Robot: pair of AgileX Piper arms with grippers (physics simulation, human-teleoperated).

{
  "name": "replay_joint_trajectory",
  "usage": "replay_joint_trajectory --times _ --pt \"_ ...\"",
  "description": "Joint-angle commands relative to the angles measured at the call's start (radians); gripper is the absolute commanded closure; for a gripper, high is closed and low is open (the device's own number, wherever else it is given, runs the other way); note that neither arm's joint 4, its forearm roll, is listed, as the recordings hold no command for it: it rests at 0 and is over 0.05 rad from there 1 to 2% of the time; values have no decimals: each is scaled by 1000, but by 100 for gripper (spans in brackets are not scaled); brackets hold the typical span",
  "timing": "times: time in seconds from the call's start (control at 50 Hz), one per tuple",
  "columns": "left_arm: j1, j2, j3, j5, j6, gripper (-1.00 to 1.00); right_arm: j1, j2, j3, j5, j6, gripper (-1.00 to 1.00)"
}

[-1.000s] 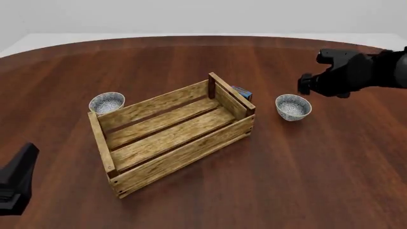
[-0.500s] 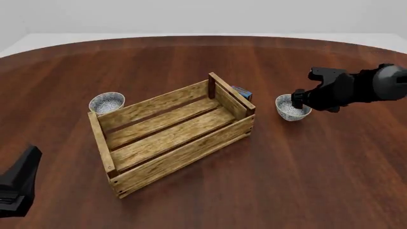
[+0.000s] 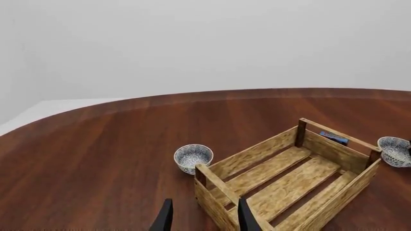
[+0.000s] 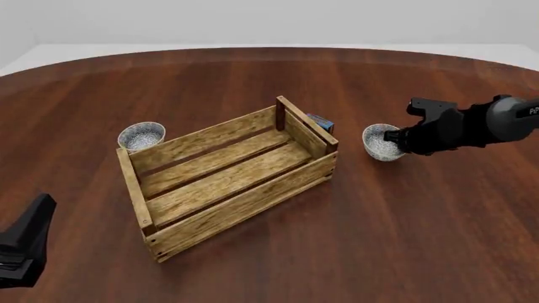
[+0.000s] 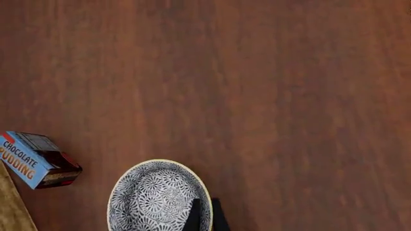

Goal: Stack the right bowl on the left bowl and place them in the tray.

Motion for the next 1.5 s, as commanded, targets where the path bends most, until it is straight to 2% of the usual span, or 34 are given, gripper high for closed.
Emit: replay_joint_trajectory --times 0.02,0.26,0.42,0.6,0.88,0.92,0.94,1.22,1.5 --pt "-2 0 -5 3 -1 -100 10 7 29 -10 -4 100" --pt "-5 0 -4 0 0 -100 -5 -46 50 -7 -29 100" --pt "-10 0 -11 3 -2 -100 -29 -127 66 4 -60 100" --pt "-10 0 -32 16 -1 -100 -23 -254 111 16 -65 100" --pt "-16 0 -75 46 9 -100 19 -452 190 19 -49 100" --pt "-15 0 -80 51 12 -100 17 -474 200 18 -55 100" --pt "0 0 -78 53 48 -100 27 -498 214 17 -57 100" --pt "-31 0 -108 65 18 -100 71 -649 266 31 -90 100" --pt "-81 0 -176 107 43 -100 140 -851 299 86 -118 100"
